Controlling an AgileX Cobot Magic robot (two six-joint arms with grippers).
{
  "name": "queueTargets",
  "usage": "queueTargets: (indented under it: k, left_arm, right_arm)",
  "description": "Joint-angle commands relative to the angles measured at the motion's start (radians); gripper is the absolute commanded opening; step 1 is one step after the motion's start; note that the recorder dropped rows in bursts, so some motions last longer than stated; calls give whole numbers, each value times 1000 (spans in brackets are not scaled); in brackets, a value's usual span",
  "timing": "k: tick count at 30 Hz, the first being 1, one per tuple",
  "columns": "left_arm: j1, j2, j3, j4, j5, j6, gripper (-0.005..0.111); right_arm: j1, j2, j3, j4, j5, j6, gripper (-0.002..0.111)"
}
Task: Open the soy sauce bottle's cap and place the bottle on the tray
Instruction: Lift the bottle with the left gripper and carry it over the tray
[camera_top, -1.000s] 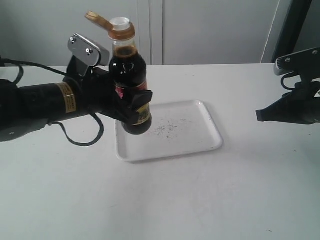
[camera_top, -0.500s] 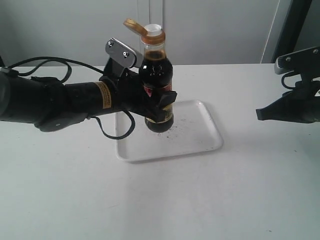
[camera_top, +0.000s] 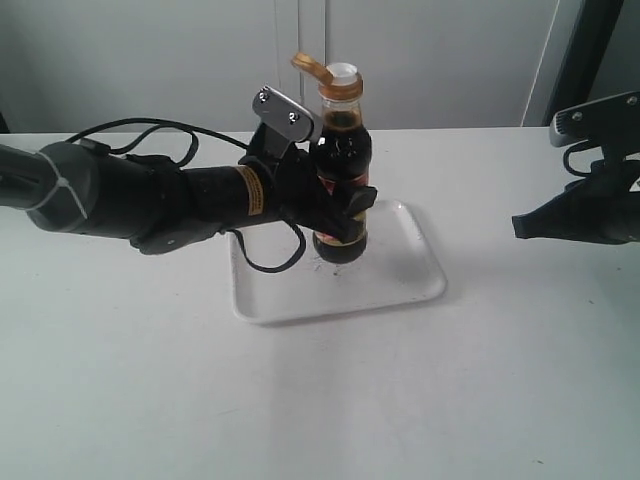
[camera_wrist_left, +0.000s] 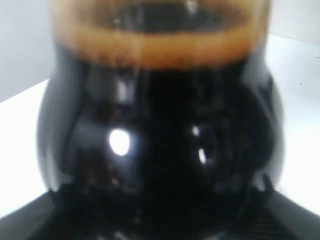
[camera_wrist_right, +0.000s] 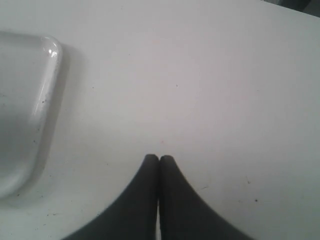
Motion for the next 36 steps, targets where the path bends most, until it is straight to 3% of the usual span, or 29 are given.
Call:
queueTargets:
  k: [1, 13, 20, 36]
  left_arm:
    - [-4, 13, -45, -25, -54, 20, 0]
    - [-4, 39, -60, -98, -39, 96, 0]
    - [-4, 100, -60, -136, -107, 103, 0]
    - [-4, 116, -60, -136, -92, 101, 0]
  right_arm:
    - [-5, 2, 3, -2, -16, -4, 0]
    - [-5, 2, 3, -2, -20, -4, 0]
    - [-5, 2, 3, -2, -17, -4, 0]
    - [-5, 2, 3, -2, -17, -4, 0]
